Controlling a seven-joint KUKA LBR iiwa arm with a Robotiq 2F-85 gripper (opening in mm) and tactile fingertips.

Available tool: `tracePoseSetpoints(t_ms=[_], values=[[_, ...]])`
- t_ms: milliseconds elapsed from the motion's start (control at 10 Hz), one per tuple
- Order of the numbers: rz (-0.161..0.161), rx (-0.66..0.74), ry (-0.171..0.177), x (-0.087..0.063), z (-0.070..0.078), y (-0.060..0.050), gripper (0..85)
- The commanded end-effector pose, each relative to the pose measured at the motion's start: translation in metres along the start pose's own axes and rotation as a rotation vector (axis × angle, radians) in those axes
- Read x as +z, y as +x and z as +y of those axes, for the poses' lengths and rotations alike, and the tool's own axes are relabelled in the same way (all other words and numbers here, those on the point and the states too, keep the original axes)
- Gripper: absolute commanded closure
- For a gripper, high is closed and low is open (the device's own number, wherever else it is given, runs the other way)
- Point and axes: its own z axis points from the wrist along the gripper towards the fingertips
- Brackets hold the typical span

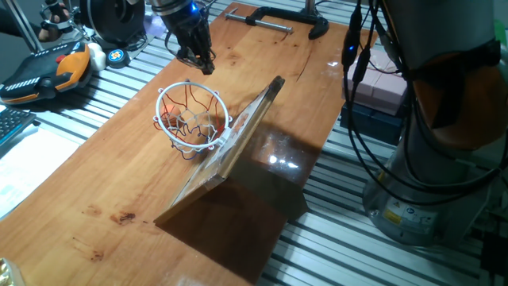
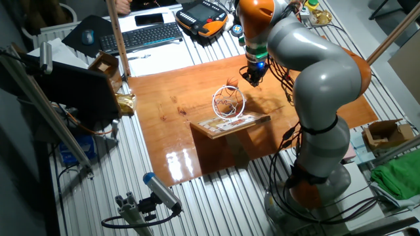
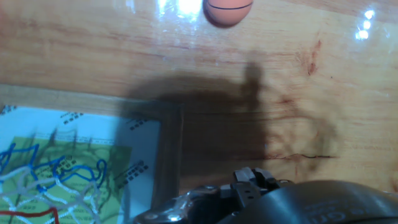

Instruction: Grab a basketball, release it and shoot it into the basket

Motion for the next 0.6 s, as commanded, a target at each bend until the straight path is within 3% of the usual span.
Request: tracePoseSetpoints(t_ms=[0, 500], values=[[0.002, 0.000, 0.001, -0.0001, 0.0000, 0.0000, 84.0], [0.012, 0.014, -0.001, 0.0002, -0.0011, 0.0005, 84.0]])
